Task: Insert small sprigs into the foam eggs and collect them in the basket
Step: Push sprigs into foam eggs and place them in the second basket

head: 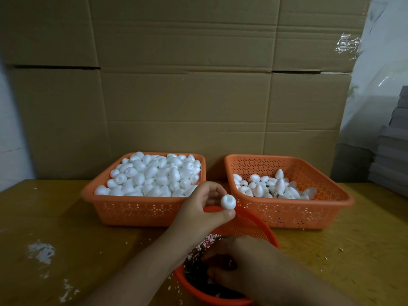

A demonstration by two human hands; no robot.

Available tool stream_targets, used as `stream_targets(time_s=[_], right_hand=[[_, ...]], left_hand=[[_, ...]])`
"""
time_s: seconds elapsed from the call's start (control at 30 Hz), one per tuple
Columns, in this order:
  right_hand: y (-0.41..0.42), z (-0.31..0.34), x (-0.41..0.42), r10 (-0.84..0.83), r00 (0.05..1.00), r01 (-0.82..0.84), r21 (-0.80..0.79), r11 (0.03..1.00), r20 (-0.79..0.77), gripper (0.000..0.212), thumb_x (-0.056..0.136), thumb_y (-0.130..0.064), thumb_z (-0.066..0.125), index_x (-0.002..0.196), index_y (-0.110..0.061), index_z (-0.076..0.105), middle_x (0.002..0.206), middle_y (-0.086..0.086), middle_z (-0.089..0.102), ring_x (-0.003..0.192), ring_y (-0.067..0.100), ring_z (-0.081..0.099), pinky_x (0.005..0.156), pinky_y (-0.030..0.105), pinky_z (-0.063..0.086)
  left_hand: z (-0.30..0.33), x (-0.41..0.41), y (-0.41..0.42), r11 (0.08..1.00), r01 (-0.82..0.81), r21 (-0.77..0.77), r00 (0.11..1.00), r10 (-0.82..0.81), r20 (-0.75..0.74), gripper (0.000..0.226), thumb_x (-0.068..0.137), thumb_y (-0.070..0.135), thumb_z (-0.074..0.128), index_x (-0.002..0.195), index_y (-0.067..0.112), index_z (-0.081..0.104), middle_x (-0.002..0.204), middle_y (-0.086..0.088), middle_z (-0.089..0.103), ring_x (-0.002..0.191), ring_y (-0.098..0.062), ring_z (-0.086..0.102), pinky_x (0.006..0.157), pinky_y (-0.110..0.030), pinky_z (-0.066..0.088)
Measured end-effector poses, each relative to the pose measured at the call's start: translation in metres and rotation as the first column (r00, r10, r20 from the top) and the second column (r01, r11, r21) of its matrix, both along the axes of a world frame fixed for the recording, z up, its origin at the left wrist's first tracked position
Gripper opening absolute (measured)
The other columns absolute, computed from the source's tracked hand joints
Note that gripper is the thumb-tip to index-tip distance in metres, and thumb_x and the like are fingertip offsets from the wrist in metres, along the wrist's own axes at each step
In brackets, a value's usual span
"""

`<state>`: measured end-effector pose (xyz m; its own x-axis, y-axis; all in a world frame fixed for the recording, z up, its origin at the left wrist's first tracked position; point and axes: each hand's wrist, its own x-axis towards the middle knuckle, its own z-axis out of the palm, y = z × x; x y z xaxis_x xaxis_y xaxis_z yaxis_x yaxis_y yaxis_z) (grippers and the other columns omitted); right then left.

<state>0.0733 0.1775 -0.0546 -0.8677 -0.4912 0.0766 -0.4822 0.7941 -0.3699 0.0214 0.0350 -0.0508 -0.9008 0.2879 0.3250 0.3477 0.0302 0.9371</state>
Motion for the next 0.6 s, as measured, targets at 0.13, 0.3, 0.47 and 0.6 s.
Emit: stream_targets(time_s=[0.13, 0.3, 0.47, 0.6], right_hand=[[-0.0002, 0.0003, 0.0006, 0.001, 1.0, -0.001, -0.008, 1.0, -0.003, 0.042, 0.083, -0.05, 0.054, 0.121, -0.061, 0.04, 0.12, -0.027, 0.059, 0.104, -0.004, 0.058, 0.088, 0.02, 0.049], [-0.0006, 0.0002, -0.0001, 0.007, 1.0, -0.007, -0.013, 1.0, -0.001, 0.041, 0.083, -0.05, 0.054, 0.122, -0.059, 0.043, 0.118, -0.027, 0.061, 0.102, -0.004, 0.059, 0.088, 0.022, 0.05], [0.0002, -0.0004, 0.0, 0.007, 1.0, -0.007, -0.019, 1.0, 0.006, 0.041, 0.083, -0.049, 0.054, 0.122, -0.059, 0.044, 0.118, -0.026, 0.062, 0.101, -0.004, 0.06, 0.087, 0.023, 0.051], [-0.0001, -0.0008, -0.0011, 0.0, 1.0, 0.0, -0.019, 1.0, 0.003, 0.041, 0.083, -0.051, 0.054, 0.122, -0.06, 0.043, 0.117, -0.025, 0.062, 0.1, -0.003, 0.061, 0.087, 0.022, 0.051]], left_hand=[[-0.0005, -0.0001, 0.0002, 0.999, -0.032, -0.026, 0.999, 0.031, -0.037, 0.03, 0.078, 0.003, 0.077, 0.092, 0.023, 0.06, 0.093, 0.014, 0.067, 0.093, -0.002, 0.063, 0.082, -0.02, 0.049], [0.0001, 0.0009, 0.0001, 0.998, -0.056, -0.017, 0.998, 0.055, -0.038, 0.039, 0.079, 0.004, 0.077, 0.104, 0.031, 0.064, 0.101, 0.011, 0.067, 0.098, -0.004, 0.063, 0.09, -0.027, 0.052], [0.0023, 0.0016, 0.0008, 0.997, -0.058, -0.04, 0.996, 0.055, -0.067, 0.03, 0.079, 0.006, 0.077, 0.097, 0.03, 0.07, 0.098, 0.016, 0.072, 0.096, 0.0, 0.065, 0.089, -0.025, 0.051], [0.0009, 0.0013, 0.0008, 0.995, -0.084, -0.061, 0.991, 0.076, -0.113, 0.027, 0.079, 0.009, 0.078, 0.095, 0.03, 0.069, 0.098, 0.019, 0.07, 0.097, 0.001, 0.064, 0.086, -0.017, 0.048]])
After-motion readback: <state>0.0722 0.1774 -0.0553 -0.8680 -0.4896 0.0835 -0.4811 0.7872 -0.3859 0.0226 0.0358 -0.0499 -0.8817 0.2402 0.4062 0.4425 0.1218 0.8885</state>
